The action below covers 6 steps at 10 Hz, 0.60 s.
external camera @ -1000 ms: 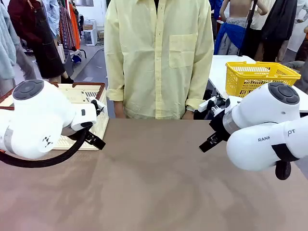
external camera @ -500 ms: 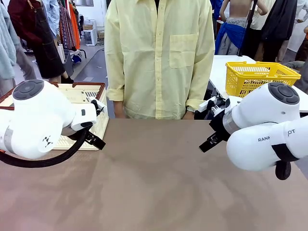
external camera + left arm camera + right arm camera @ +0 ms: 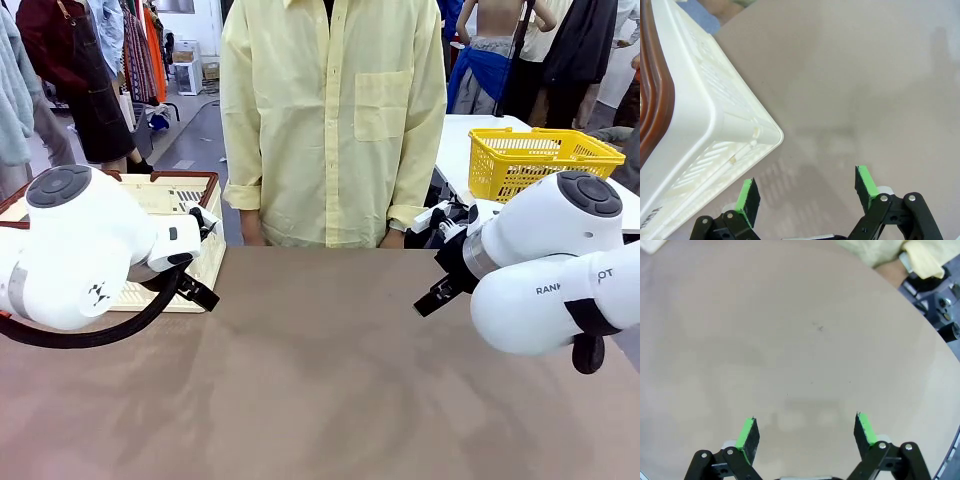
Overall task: Place the drinks into the Shopping basket.
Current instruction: Pick up one drink and place it into the Shopping basket.
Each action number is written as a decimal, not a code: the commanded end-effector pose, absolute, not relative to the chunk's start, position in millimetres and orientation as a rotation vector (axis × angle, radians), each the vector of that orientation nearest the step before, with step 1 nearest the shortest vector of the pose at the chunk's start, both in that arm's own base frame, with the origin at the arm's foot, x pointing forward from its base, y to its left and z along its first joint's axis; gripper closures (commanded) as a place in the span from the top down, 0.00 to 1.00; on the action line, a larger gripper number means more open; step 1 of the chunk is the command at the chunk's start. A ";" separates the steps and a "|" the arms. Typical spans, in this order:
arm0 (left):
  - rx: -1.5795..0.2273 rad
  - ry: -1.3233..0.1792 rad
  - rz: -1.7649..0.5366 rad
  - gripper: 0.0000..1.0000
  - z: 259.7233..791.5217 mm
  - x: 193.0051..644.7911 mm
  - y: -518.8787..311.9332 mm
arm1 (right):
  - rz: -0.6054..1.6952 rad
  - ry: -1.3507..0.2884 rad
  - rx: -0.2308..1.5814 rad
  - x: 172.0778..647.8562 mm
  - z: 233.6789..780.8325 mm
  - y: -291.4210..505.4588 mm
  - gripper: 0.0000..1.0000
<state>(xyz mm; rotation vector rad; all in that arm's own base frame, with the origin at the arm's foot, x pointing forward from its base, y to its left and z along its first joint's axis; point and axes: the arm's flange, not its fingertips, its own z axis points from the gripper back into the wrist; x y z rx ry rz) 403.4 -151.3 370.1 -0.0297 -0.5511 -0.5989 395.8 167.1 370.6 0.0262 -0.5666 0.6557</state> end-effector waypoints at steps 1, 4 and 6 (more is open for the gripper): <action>-0.030 -0.551 -0.599 1.00 370.2 403.3 -151.4 | 0.656 -0.567 0.026 395.8 370.7 167.1 1.00; -0.030 -0.551 -0.599 1.00 370.2 403.3 -151.4 | 0.656 -0.567 0.026 395.8 370.7 167.1 1.00; -0.030 -0.551 -0.599 1.00 370.2 403.3 -151.4 | 0.656 -0.567 0.026 395.8 370.7 167.1 1.00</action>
